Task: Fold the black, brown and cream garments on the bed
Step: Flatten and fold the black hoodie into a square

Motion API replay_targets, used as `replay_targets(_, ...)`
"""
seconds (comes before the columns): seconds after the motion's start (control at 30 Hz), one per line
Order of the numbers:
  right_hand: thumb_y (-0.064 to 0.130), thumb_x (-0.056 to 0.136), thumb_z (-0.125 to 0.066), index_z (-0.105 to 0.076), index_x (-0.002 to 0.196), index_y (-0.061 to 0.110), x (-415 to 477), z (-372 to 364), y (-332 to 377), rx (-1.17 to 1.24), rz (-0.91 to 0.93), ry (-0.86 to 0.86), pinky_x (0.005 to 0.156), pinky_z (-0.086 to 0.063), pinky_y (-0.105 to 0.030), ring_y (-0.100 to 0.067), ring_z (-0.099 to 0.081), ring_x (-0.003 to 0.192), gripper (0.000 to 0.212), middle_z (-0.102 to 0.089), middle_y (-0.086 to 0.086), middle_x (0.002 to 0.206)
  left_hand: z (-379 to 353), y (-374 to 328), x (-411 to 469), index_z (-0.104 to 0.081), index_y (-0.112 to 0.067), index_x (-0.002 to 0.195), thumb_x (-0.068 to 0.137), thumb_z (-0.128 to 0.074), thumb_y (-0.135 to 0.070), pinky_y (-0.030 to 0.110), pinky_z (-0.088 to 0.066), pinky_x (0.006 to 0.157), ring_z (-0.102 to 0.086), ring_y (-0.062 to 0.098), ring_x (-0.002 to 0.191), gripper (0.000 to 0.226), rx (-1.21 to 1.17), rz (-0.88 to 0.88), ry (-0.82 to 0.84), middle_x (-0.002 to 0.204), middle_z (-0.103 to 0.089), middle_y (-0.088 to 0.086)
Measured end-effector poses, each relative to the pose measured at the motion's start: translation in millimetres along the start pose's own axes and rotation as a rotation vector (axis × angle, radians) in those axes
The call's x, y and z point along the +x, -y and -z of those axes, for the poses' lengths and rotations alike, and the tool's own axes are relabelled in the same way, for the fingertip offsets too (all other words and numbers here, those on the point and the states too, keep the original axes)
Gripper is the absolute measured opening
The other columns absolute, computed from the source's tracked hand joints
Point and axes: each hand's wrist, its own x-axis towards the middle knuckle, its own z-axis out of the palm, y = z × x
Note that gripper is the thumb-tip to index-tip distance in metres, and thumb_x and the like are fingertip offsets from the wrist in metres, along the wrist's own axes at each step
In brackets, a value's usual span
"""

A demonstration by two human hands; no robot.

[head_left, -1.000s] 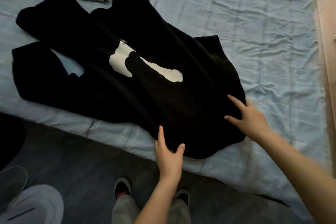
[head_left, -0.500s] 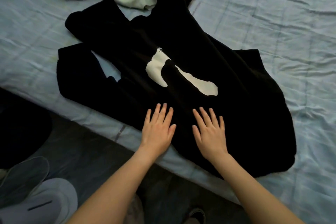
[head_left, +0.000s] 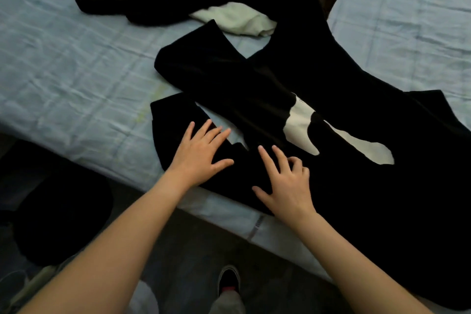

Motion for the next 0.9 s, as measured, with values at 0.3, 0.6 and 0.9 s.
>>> replay_targets(0.3, 0.027, 0.092, -0.068, -0.068, 0.123, 0.011, 13.0, 19.6, 9.5, 0.122, 0.186, -0.261, 0.074, -0.042, -0.041, -0.031, -0.054, 0.085, 0.035, -0.073, 0.0, 0.101, 12.8, 54.0, -21.6, -0.062, -0.011, 0.074, 0.081, -0.07, -0.027, 0.037, -0.048, 0.059, -0.058, 0.03, 0.063, 0.019, -0.03, -0.281, -0.286, 0.065, -0.059, 0.007)
replay_targets(0.6, 0.04, 0.102, -0.046, -0.044, 0.147, 0.025, 20.6, 6.3, 35.1, 0.168, 0.339, 0.139, 0.104, -0.038, -0.036, -0.021, -0.044, 0.128, 0.047, -0.049, 0.004, 0.143, -12.6, 109.6, -121.0, -0.069, -0.027, 0.098, 0.086, -0.058, -0.057, 0.036, -0.047, 0.081, -0.066, 0.026, 0.099, 0.034, -0.022, 0.427, 0.277, 0.099, -0.073, 0.005)
replay_targets(0.9, 0.034, 0.101, -0.047, -0.039, 0.151, 0.018, 29.3, -0.3, 16.5, 0.215, -0.07, -0.094, 0.116, -0.026, -0.055, -0.03, -0.028, 0.146, 0.053, -0.038, -0.006, 0.156, 4.6, -11.3, 13.4, -0.06, -0.014, 0.114, 0.086, -0.057, -0.057, 0.036, -0.046, 0.081, -0.06, 0.026, 0.104, 0.052, -0.775, 0.386, 0.265, 0.111, -0.064, 0.006)
